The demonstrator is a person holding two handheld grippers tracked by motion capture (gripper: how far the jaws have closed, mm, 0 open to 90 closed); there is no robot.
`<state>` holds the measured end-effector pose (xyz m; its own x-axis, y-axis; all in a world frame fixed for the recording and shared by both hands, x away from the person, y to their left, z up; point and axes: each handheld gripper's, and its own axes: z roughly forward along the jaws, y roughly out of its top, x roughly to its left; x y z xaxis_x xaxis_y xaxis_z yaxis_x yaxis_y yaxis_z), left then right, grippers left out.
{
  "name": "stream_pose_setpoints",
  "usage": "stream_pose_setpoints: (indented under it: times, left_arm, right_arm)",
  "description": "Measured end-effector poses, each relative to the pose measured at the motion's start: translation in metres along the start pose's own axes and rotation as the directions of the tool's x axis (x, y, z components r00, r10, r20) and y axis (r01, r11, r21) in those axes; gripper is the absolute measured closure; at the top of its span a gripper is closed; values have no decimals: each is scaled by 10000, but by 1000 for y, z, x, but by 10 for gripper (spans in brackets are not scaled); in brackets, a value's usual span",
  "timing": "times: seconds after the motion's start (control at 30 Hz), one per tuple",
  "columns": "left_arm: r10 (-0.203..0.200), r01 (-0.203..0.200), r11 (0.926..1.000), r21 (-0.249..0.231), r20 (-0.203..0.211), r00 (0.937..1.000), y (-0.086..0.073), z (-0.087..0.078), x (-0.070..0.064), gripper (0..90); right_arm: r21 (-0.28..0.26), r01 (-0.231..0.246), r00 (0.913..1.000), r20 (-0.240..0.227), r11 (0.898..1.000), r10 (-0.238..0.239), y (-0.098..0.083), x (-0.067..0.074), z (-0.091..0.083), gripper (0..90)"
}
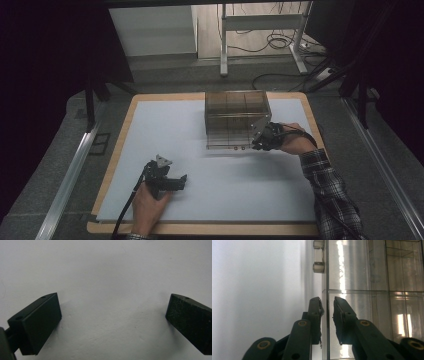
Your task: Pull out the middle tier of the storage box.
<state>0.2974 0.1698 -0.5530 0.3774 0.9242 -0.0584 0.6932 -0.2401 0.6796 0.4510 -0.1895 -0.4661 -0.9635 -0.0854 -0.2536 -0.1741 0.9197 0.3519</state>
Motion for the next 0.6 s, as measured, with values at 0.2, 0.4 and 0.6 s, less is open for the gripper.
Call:
stream_pose_setpoints:
  times: [0.2,0.4,0.6]
  left_arm:
    - [0,0,10000,0,0,10000,0,0,0,0]
    - [-2,2,10000,0,-1,10000,0,0,0,0]
    - [-3,3,10000,0,-1,10000,0,0,0,0]
  right_arm:
    - [-40,13,10000,83,10000,-13,1,1,-1,703]
    - [-99,-40,9998,191,9999,42,2,5,-2,653]
    - [-171,-153,9993,339,9997,159,2,8,-2,605]
